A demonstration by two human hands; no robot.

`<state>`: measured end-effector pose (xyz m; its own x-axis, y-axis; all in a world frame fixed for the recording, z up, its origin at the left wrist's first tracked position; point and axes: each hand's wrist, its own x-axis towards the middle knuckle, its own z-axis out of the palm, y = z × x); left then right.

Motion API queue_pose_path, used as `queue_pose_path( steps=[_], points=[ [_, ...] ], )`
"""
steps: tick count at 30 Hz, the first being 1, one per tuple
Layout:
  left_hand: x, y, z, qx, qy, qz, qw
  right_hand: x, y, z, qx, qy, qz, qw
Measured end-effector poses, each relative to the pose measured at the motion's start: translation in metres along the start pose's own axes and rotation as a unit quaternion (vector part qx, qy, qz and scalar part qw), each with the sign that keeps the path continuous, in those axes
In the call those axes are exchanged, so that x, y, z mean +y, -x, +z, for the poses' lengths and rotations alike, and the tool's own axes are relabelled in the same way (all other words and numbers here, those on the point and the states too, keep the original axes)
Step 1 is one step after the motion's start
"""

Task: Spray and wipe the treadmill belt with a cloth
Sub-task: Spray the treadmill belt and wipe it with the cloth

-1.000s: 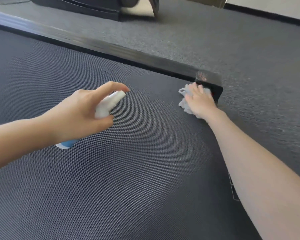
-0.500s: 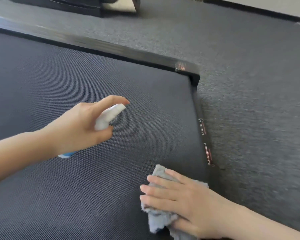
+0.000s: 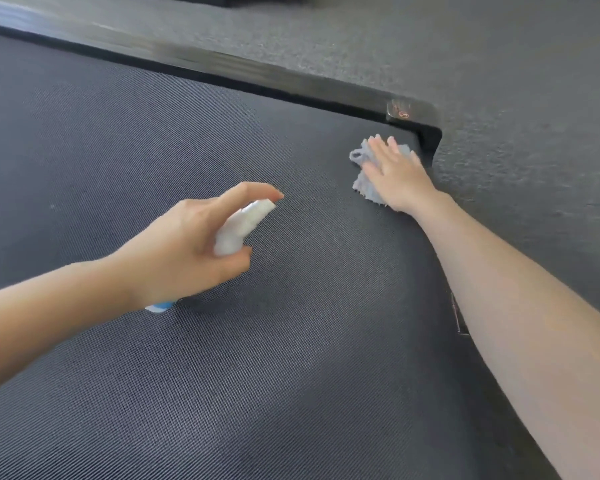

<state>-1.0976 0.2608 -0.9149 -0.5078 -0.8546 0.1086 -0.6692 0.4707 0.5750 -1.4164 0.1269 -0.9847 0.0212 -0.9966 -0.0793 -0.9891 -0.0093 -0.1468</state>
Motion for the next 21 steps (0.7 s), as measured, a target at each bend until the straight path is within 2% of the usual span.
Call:
queue_pose_path(
  steps=[5,9,14,21],
  points=[
    [-0.003,-0.007,0.001,0.011,-0.007,-0.002,1.0,-0.002,-0.034,-0.001,0.015,0.017,0.041,0.999],
    [-0.001,-0.007,-0.002,0.013,-0.016,-0.011,1.0,-0.004,-0.014,-0.003,-0.007,-0.003,-0.005,1.0],
    [0.01,-0.002,-0.01,0.027,-0.01,0.0,1.0,-0.006,0.063,0.005,0.008,-0.042,-0.116,0.992],
    [0.033,0.009,-0.022,0.031,-0.017,0.032,0.999,-0.016,0.199,0.012,-0.027,-0.042,-0.188,0.981]
  ],
)
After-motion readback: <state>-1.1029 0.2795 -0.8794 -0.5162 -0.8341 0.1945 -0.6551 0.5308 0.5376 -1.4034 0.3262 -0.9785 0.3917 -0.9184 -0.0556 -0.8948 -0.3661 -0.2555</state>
